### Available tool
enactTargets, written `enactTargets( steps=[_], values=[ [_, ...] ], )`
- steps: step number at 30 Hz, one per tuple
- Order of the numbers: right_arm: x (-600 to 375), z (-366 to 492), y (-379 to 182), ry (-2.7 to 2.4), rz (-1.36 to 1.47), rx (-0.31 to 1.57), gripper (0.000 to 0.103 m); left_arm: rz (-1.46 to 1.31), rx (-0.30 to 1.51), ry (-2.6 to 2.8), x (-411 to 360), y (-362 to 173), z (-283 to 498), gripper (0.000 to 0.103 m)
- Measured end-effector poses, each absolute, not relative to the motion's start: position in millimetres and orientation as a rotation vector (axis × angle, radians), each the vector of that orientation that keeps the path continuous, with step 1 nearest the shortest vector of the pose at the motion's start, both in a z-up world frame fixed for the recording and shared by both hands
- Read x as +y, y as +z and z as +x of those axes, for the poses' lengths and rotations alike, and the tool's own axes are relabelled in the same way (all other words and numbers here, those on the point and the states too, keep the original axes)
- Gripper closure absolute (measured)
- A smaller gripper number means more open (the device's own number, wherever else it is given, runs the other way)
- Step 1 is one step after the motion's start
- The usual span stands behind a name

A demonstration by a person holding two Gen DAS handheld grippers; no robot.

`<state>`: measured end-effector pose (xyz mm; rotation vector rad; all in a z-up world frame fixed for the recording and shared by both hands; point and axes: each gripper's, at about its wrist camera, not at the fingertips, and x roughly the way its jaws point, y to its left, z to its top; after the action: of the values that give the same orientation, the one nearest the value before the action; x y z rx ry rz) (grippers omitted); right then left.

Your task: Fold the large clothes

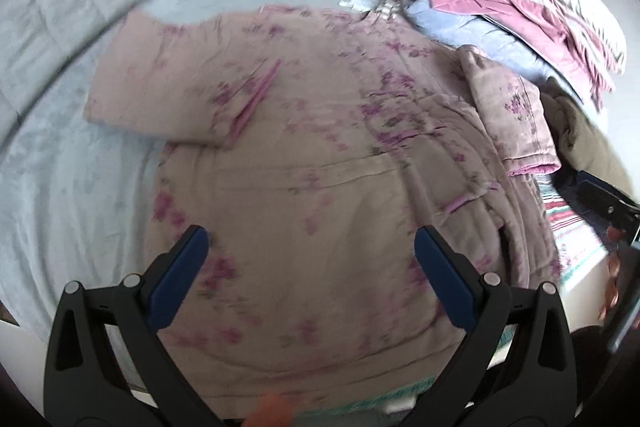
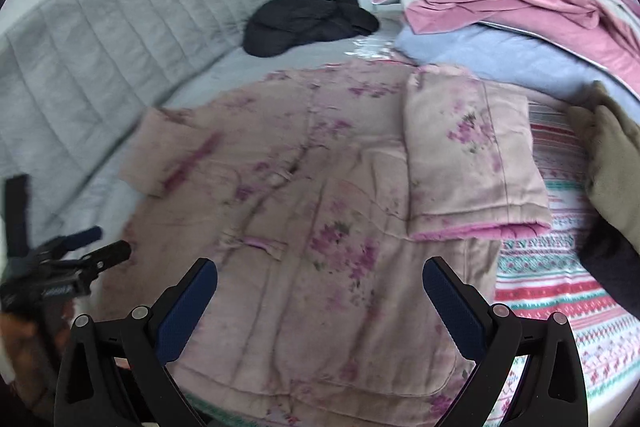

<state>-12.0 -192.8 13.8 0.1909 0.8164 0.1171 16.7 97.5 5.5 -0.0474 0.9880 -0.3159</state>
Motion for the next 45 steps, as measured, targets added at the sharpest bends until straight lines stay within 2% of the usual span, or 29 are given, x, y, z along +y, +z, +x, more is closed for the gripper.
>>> enactTargets(
  steps=[5,7,9,14,16,19,21,22,24,29,31,32,33,40,43,45],
  values=[
    [-223,-15,2,0.221,0.174,0.83,0.0,-0.115,1.035,-0.293,160,-15,24,0.002],
    [-235,-22,-14,0.213,0.175,0.85,0.0,-0.167,1.036,-0.288,183,-32,18,0.008],
    [-248,-27,-32,0.2,0.178,0.903,0.0,-0.221,1.059,-0.309,198,-46,13,0.024],
    [-292,-38,-66,0.116,0.258,0.962,0.0,-0.301,1.115,-0.477,201,-74,4,0.04],
    [-312,-43,-80,0.09,0.344,0.99,0.002,-0.303,1.147,-0.532,195,-80,1,0.043],
    [-337,-48,-106,0.07,0.486,1.051,0.015,-0.252,1.168,-0.533,190,-84,-4,0.044],
    [-342,-50,-119,0.104,0.563,1.062,0.031,-0.262,1.168,-0.527,191,-82,-6,0.052],
    [-339,-52,-119,0.133,0.571,1.043,0.034,-0.273,1.167,-0.524,193,-79,-8,0.054],
    [-333,-54,-117,0.229,0.626,1.026,0.054,-0.271,1.177,-0.519,194,-78,-9,0.056],
    [-310,-54,-127,0.267,0.608,1.06,0.054,-0.243,1.234,-0.493,193,-91,-10,0.057],
    [-308,-56,-121,0.252,0.588,1.06,0.066,-0.234,1.219,-0.486,192,-88,-13,0.069],
    [-309,-58,-114,0.24,0.58,1.05,0.079,-0.233,1.203,-0.475,192,-85,-14,0.082],
    [-305,-62,-103,0.228,0.555,1.018,0.082,-0.232,1.192,-0.472,192,-82,-15,0.087],
    [-344,-112,-12,0.088,0.455,0.836,0.085,-0.247,0.957,-0.427,221,-1,-39,0.09],
    [-358,-129,-11,0.05,0.454,0.882,0.085,-0.183,0.993,-0.412,220,-5,-41,0.09],
    [-354,-122,-35,0.007,0.407,0.964,0.085,-0.116,1.095,-0.388,211,-37,-36,0.089]
  ],
)
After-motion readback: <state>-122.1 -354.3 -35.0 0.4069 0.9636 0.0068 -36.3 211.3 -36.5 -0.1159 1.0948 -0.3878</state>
